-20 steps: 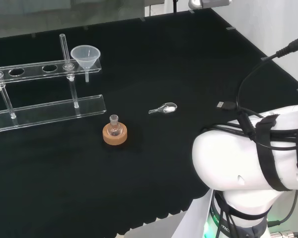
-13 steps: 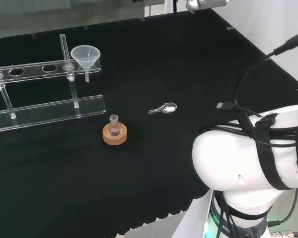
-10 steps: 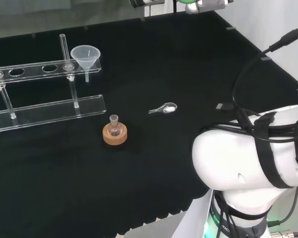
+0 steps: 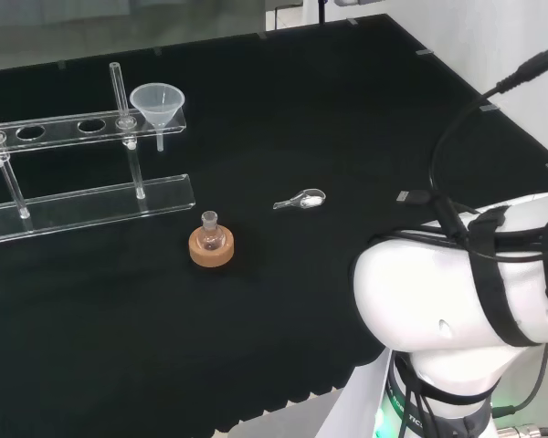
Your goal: Pick up the funnel from the transparent funnel stand.
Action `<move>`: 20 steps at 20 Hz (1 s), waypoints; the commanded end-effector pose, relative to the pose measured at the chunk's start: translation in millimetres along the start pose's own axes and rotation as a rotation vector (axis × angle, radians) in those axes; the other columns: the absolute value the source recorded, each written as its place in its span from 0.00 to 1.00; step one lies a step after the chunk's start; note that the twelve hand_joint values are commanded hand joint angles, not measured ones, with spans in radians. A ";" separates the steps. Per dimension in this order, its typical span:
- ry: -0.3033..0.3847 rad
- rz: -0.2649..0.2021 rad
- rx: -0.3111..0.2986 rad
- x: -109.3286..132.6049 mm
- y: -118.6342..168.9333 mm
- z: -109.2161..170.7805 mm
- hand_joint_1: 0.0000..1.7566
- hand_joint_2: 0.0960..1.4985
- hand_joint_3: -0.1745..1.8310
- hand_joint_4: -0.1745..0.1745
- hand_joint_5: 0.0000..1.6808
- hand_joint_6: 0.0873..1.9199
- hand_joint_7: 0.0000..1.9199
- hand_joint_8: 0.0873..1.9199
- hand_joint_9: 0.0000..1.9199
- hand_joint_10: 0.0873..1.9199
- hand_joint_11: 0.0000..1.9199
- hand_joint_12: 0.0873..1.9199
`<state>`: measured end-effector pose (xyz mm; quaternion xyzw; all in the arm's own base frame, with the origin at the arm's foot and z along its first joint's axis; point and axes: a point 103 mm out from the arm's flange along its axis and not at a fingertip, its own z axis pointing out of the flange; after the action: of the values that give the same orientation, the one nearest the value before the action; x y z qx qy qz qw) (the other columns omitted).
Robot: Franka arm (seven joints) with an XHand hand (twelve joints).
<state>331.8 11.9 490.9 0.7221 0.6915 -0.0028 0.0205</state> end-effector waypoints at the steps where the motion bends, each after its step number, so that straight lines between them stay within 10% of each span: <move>1: 0.132 -0.050 0.012 31.7 39.2 2.1 0.22 0.34 0.09 0.61 0.00 0.00 0.00 0.00 0.00 0.00 0.00 0.02; 15: 0.096 -0.115 0.267 39.3 93.4 61.2 0.21 0.35 0.09 0.56 0.00 0.00 0.00 0.00 0.00 0.00 0.03 0.00; 20: 0.110 -0.147 0.258 57.2 101.2 86.9 0.21 0.34 0.09 0.55 0.00 0.00 0.00 0.00 0.00 0.00 0.00 0.19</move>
<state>423.2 46.0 426.6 0.6846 0.7197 -0.0568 -0.1012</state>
